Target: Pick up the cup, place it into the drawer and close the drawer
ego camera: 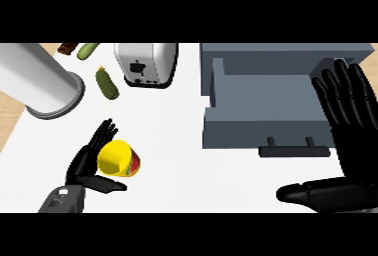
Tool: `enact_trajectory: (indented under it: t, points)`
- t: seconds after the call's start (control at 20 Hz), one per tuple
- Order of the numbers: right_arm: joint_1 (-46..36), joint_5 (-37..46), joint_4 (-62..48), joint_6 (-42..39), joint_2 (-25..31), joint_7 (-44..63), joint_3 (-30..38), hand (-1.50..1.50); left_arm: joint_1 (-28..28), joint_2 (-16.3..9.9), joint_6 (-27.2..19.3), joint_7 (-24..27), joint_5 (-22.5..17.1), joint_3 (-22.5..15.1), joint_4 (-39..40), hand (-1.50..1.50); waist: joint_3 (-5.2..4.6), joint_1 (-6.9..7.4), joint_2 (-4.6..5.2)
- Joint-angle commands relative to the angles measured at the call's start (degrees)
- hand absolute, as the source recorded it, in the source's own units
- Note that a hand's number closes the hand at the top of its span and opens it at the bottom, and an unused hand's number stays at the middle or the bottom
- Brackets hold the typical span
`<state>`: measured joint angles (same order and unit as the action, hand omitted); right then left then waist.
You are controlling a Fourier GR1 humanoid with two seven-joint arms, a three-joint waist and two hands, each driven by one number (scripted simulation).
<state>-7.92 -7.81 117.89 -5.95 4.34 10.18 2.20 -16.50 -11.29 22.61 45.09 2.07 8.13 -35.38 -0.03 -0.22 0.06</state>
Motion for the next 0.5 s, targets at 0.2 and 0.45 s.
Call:
enact_trajectory:
  t: [0.2, 0.45]
  points:
    - [2.28, -0.74, 2.02, -1.26, 0.18, 0.00, -0.56, -1.50, -5.75, 0.44, 4.54, 5.16, -1.63, 1.40, 9.28, -1.50, -0.04, -0.40, 0.09]
    - [0.53, 1.46, -1.03, 0.41, -1.29, -1.69, -1.27, -1.50, -4.02, 3.19, 4.20, 6.73, -1.17, -0.47, 8.76, -1.50, -0.03, -0.11, 0.12]
